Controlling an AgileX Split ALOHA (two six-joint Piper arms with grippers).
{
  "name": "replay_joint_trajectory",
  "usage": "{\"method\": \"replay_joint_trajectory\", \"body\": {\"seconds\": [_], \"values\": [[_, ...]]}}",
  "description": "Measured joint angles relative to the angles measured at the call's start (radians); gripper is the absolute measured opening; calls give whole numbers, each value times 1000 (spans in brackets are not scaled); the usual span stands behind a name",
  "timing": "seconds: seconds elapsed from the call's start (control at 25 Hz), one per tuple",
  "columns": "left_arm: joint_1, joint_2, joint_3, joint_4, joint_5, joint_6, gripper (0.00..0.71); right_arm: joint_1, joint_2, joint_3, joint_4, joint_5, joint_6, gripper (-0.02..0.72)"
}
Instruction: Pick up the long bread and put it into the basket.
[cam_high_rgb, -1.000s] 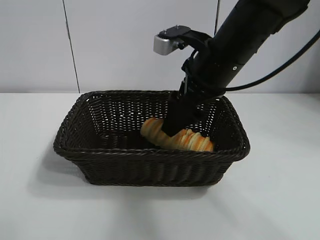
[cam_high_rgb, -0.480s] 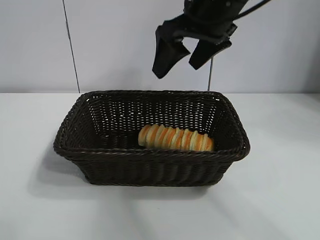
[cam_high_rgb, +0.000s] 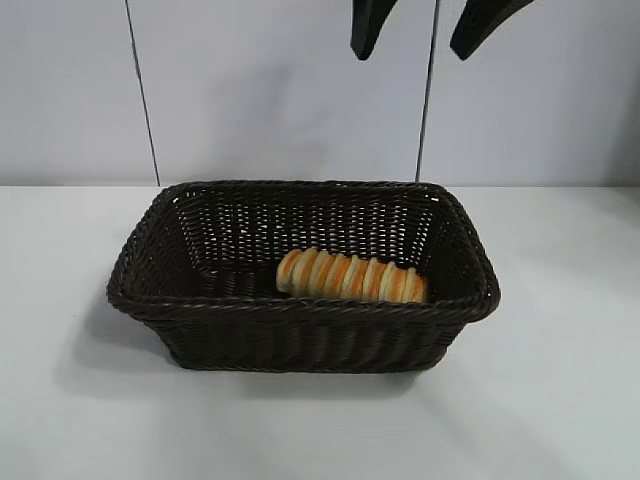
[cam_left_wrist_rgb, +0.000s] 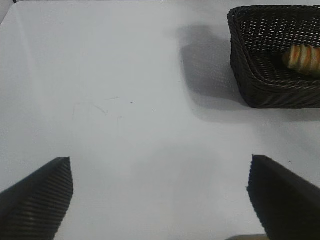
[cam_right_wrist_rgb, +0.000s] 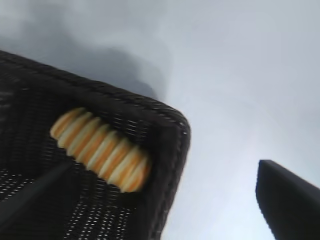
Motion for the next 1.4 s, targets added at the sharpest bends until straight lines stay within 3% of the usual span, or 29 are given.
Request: {"method": "replay_joint_trajectory", "body": {"seconds": [0.76,1.04,1.4], "values": [[0,0,0,0,0,0,687,-521,0,0,-25,1,-40,695],[0,0,0,0,0,0,687,-565,-63,0,-33,2,-75,695],[0,0,0,0,0,0,687,-565,-352,0,-34,20,-78,695]]}}
